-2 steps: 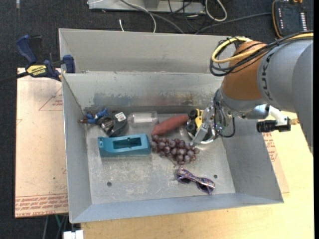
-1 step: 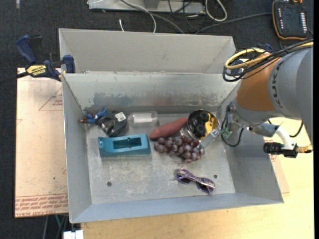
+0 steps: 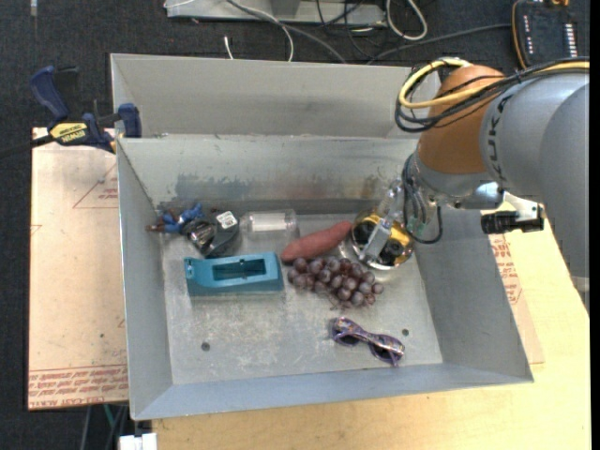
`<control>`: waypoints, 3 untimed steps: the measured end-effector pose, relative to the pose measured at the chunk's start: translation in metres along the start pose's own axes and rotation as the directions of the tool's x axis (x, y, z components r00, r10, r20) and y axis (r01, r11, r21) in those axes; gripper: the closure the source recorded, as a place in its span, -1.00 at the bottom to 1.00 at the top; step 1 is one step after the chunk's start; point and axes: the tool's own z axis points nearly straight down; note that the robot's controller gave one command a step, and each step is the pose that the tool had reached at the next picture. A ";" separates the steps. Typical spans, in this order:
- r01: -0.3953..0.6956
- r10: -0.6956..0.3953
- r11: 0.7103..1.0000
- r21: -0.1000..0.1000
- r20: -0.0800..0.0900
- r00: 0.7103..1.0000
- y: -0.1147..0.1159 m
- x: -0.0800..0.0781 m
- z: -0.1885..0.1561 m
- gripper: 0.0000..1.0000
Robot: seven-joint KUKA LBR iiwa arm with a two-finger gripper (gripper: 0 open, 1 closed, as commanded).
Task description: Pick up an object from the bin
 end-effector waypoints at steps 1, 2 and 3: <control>-0.304 0.304 0.953 0.008 -0.006 0.953 0.001 -0.016 0.013 -1.00; -0.035 0.035 0.999 -0.002 0.004 0.999 0.005 -0.001 0.023 -1.00; -0.238 0.238 0.971 0.003 -0.010 0.971 -0.001 -0.008 0.029 -1.00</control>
Offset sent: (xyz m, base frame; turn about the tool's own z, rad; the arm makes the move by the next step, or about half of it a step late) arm -0.0040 0.0087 -0.0307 -0.0830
